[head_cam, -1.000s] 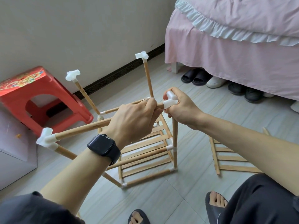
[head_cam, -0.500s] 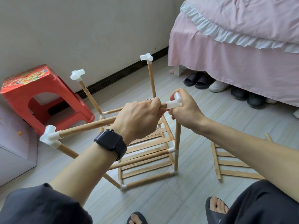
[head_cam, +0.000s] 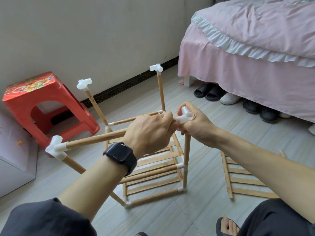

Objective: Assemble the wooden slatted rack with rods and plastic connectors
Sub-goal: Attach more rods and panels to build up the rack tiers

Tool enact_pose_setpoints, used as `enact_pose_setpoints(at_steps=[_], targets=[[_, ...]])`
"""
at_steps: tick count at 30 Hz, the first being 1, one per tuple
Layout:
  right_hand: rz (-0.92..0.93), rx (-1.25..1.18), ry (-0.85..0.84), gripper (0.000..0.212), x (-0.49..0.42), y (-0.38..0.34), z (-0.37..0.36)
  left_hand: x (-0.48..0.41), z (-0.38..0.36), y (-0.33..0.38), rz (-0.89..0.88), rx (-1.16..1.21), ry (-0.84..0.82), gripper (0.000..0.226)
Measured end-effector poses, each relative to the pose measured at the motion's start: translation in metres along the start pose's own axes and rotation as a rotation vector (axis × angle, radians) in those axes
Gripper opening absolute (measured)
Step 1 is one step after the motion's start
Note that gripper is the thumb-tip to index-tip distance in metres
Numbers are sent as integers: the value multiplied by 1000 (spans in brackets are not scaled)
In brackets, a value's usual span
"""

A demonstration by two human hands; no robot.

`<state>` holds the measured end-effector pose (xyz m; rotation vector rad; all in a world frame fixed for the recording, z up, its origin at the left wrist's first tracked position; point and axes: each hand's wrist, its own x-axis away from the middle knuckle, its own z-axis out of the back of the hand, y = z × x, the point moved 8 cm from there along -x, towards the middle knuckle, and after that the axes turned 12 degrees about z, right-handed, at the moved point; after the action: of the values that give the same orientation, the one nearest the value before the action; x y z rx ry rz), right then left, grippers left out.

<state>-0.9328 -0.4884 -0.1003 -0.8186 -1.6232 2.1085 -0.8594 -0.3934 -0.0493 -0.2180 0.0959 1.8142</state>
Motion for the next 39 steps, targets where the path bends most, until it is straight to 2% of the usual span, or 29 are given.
enact_pose_setpoints(at_steps=[6,9,12,16,19,26,30,31,33,35,36,37,39], targets=[[26,99,77,31,-1,0,-5,-2,0,0,20,-9,32,33],[61,138,7,28,-1,-3,-10,-2,-5,-5,50,-38,-49,17],[89,186,-26,30,1,-4,-9,-2,-8,-15,56,-55,-94,11],[103,210,-28,31,0,-5,-12,1,-7,-31,160,-111,10,21],[90,234,36,30,-2,-7,-11,-3,-8,-25,205,-141,71,22],[31,231,71,32,-3,-10,-14,-6,-4,-24,256,-157,74,15],[-5,181,41,29,4,-9,-14,-2,0,-20,171,-59,22,4],[-8,164,32,32,6,-10,-14,2,3,-23,138,-2,-11,6],[-29,121,14,39,12,-9,-13,16,7,-46,144,135,-110,22],[-50,50,-29,48,18,-8,-12,39,22,-89,242,289,-126,25],[-52,-16,-45,52,21,-7,-12,53,32,-115,313,322,-72,22],[-54,-95,-43,55,21,-5,-11,66,43,-145,408,338,6,19],[-68,-255,-4,54,18,-5,-10,96,55,-210,709,429,159,16]])
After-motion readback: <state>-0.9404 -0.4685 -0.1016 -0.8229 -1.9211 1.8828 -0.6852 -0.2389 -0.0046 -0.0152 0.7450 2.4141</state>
